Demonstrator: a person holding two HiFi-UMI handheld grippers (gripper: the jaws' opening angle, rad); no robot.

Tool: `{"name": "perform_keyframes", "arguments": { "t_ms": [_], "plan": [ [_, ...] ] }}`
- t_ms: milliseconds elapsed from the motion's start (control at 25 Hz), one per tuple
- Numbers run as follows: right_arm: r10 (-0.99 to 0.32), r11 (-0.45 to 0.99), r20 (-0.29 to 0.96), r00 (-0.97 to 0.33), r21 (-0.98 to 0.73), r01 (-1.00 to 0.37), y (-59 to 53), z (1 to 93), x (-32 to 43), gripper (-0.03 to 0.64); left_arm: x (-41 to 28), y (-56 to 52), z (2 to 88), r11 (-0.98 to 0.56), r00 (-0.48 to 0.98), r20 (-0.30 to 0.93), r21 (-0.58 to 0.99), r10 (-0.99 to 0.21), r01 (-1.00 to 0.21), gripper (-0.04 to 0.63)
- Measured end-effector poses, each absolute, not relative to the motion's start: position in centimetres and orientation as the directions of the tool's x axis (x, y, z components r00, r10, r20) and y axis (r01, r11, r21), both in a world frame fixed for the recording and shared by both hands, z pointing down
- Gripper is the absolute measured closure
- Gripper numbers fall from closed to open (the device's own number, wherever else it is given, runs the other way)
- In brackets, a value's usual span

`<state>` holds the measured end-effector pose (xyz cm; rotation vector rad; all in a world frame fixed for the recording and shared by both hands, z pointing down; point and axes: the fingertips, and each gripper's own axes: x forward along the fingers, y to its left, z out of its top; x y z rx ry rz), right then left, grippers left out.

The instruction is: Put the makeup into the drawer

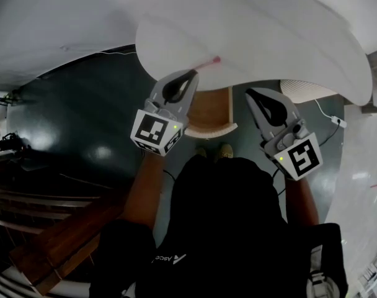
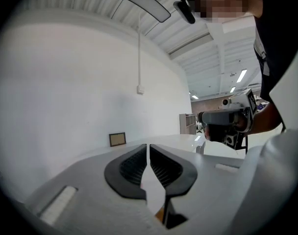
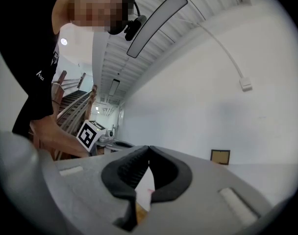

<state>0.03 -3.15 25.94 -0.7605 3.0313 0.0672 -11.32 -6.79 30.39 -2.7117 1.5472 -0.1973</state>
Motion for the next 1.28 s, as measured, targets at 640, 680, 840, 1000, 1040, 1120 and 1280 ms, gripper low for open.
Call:
{"name": "perform_keyframes", "arguments": {
  "t_ms": [640, 680, 840, 1000, 1040, 1120, 1280],
  "plan": [
    [-0.586, 0.810, 0.001, -0.810, -0.035, -0.586, -6.7, 28.3, 0.2, 0.614, -10.0, -14.5, 39.8, -0.698, 0.582, 0.463, -0.120, -0.668, -0.706, 0.457],
    [-0.591, 0.806, 0.005, -0.807, -0.038, -0.590, -6.8, 28.5, 0.3, 0.614, -10.0, -14.9, 40.5, -0.705, 0.580, 0.482, -0.118, -0.656, -0.699, 0.456],
    [-0.609, 0.791, 0.028, -0.792, -0.050, -0.610, -7.1, 29.5, 0.8, 0.614, -10.0, -16.5, 42.9, -0.732, 0.566, 0.559, -0.112, -0.605, -0.672, 0.453],
    [-0.628, 0.775, 0.046, -0.777, -0.065, -0.629, -7.6, 30.5, 1.4, 0.614, -9.9, -17.7, 45.3, -0.763, 0.552, 0.634, -0.094, -0.541, -0.640, 0.446],
    [-0.631, 0.771, 0.050, -0.774, -0.069, -0.633, -7.7, 30.7, 1.6, 0.614, -9.9, -17.9, 45.9, -0.769, 0.549, 0.650, -0.088, -0.526, -0.633, 0.445],
    [-0.638, 0.764, 0.057, -0.768, -0.076, -0.641, -7.7, 31.1, 1.7, 0.614, -9.9, -18.1, 46.9, -0.779, 0.541, 0.676, -0.078, -0.500, -0.622, 0.445],
    [-0.649, 0.753, 0.068, -0.757, -0.085, -0.653, -8.0, 31.7, 2.2, 0.614, -10.0, -18.7, 48.9, -0.789, 0.522, 0.720, -0.056, -0.457, -0.612, 0.446]
  ]
}}
